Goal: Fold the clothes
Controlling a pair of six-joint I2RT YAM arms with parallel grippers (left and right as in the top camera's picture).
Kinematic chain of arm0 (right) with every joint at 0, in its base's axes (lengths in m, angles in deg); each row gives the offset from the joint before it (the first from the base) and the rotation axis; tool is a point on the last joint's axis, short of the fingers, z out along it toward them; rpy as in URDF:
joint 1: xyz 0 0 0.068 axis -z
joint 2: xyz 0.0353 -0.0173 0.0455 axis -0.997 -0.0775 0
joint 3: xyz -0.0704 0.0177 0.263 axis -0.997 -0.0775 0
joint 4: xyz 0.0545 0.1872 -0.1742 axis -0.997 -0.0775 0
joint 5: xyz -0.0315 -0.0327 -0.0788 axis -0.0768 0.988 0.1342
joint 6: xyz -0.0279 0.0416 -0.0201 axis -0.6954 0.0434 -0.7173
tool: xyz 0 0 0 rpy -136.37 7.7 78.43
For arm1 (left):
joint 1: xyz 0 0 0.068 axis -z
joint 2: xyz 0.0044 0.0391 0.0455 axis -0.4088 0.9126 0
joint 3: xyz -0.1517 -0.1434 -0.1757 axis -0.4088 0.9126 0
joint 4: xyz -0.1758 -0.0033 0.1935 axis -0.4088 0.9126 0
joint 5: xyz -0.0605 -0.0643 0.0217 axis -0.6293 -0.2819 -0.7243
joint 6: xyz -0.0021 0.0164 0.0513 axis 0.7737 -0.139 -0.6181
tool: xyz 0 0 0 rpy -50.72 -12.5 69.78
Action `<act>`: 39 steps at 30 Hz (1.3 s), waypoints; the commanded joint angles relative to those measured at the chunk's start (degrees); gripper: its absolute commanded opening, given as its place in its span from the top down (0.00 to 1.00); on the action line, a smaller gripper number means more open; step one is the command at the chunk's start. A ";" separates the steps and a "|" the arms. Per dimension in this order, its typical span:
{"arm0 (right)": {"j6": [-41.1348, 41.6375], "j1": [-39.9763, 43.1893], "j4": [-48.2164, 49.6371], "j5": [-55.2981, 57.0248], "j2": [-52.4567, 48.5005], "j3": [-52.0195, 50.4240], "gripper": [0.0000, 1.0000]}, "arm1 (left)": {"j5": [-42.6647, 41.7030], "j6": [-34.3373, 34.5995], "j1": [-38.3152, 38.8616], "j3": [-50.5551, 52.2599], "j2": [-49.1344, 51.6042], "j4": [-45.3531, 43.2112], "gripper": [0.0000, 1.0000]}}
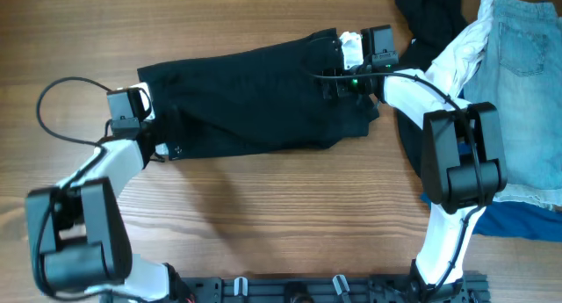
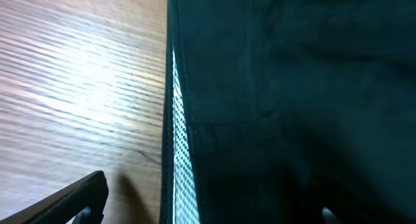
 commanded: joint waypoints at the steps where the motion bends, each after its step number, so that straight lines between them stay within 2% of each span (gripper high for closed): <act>1: 0.70 -0.22 -0.04 -1.20 -2.49 -0.48 0.00 | -1.53 -1.16 -0.20 -0.24 3.52 -1.31 0.06; 4: 1.40 -0.22 -0.02 -1.20 -2.49 -0.48 0.00 | -4.52 -1.11 -0.20 -0.24 4.39 -1.51 0.20; 9: 2.67 -0.24 -0.02 -1.20 -2.49 -0.48 0.00 | -11.47 -1.09 0.20 -0.24 4.63 -1.27 0.33; 17: 3.69 -0.22 -1.38 -1.20 -2.49 -0.48 0.00 | -11.63 -1.09 4.35 -0.22 5.25 -1.14 0.58; 18: 3.72 -0.22 -1.55 -1.20 -2.49 -0.48 0.00 | -11.65 -1.07 4.96 -0.22 5.55 -1.55 0.64; 20: 3.69 -0.22 -1.66 -1.22 -2.49 -0.48 0.01 | -10.99 -1.11 5.99 -0.22 6.47 -2.12 0.96; 24: 3.74 -0.22 -3.50 -1.44 -2.12 -0.37 0.01 | -6.34 -0.17 6.01 -0.24 6.97 -1.16 0.96; 26: 3.63 -0.22 -5.03 -2.80 -0.68 -0.28 0.05 | -6.23 0.74 5.09 -0.24 5.20 -0.17 0.96; 32: 3.54 -0.22 -7.72 -5.90 8.70 -0.26 0.06 | -6.43 2.67 1.31 -1.44 -8.46 5.57 0.96; 34: 3.72 -0.24 -8.72 -5.90 12.55 -0.26 0.16 | -6.38 2.29 0.70 -3.28 -13.38 9.77 0.96; 36: 4.44 -0.24 -9.53 -5.90 15.56 -0.26 0.37 | -6.16 2.19 0.35 -5.62 -17.62 14.12 0.96; 38: 6.01 -0.24 -10.43 -5.90 17.46 -0.28 0.67 | -5.99 2.08 0.31 -8.28 -20.85 18.18 0.96; 39: 6.60 -0.24 -10.88 -5.90 17.88 -0.28 0.72 | -6.01 1.97 0.17 -9.66 -22.03 20.00 0.96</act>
